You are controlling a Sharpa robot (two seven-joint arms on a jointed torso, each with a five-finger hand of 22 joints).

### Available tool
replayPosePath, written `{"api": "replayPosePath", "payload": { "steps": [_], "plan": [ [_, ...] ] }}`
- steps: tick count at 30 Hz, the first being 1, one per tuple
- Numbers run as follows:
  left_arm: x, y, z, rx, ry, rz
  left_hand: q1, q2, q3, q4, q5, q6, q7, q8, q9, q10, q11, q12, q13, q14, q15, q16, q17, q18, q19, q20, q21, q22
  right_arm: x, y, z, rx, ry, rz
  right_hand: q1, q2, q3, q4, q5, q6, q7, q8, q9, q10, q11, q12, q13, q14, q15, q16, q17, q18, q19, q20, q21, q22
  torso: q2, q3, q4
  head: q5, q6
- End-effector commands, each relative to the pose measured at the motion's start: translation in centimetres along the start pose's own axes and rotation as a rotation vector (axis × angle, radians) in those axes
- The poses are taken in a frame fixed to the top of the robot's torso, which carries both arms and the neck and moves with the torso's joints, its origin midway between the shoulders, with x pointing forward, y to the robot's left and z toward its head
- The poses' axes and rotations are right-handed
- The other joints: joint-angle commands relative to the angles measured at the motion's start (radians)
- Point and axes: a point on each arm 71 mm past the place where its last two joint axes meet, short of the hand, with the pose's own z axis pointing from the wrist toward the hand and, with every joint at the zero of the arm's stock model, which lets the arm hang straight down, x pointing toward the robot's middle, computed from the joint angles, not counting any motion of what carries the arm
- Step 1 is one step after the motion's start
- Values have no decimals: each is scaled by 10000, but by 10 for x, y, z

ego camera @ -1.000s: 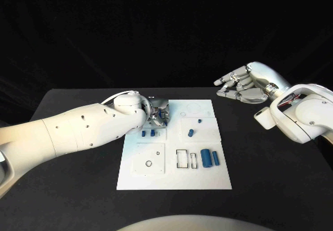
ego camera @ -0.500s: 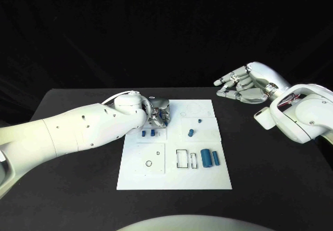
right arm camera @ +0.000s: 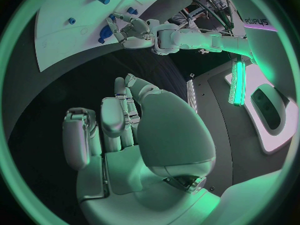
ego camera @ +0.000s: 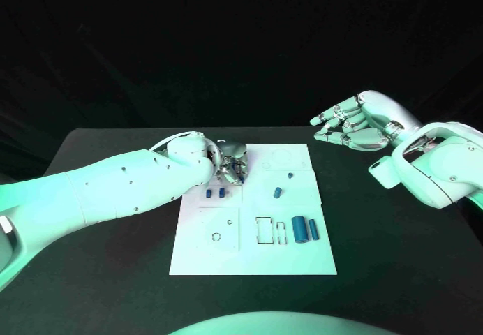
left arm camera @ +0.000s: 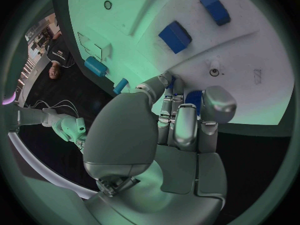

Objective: Assemble the parts on the task board

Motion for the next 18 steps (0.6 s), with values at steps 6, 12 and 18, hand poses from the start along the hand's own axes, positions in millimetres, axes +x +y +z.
{"api": "replayPosePath", "payload": {
  "steps": [6, 12, 18],
  "plan": [
    [4, -1, -1, 170, -69, -153, -29, 80, 106, -21, -62, 102, 37, 28, 13, 106, 14, -130, 0, 129, -70, 41, 16, -163, 152, -79, 46, 27, 2, 0, 0, 18, 201, 3, -82, -21, 5, 49, -53, 0, 42, 33, 15, 58, -8, -45, -8, 328, -3, 68, 8, -71, 562, 23, 48, 1596, -12, -1, 3, 6, -12],
    [1, 1, -6, 201, -343, -378, -58, 51, 138, -38, -66, 95, 62, -2, 4, 119, 34, -209, -9, 130, -59, 47, 22, -168, 154, -76, 49, 36, 2, -1, 1, 42, 210, -2, -82, -21, 5, 49, -53, 0, 42, 33, 15, 58, -8, -45, -8, 328, -3, 68, 8, -71, 562, 23, 48, 1596, -15, 8, 8, 26, 20],
    [-5, 3, -11, 203, -616, -652, -61, 39, 151, -49, -65, 96, 70, -11, 1, 130, 39, -234, -11, 131, -55, 50, 27, -169, 154, -75, 47, 36, 1, -2, 1, 79, 197, -17, -82, -21, 5, 49, -53, 0, 42, 33, 15, 58, -8, -45, -8, 328, -3, 68, 8, -71, 562, 23, 48, 1596, -18, 7, 12, 81, 76]
  ]
}}
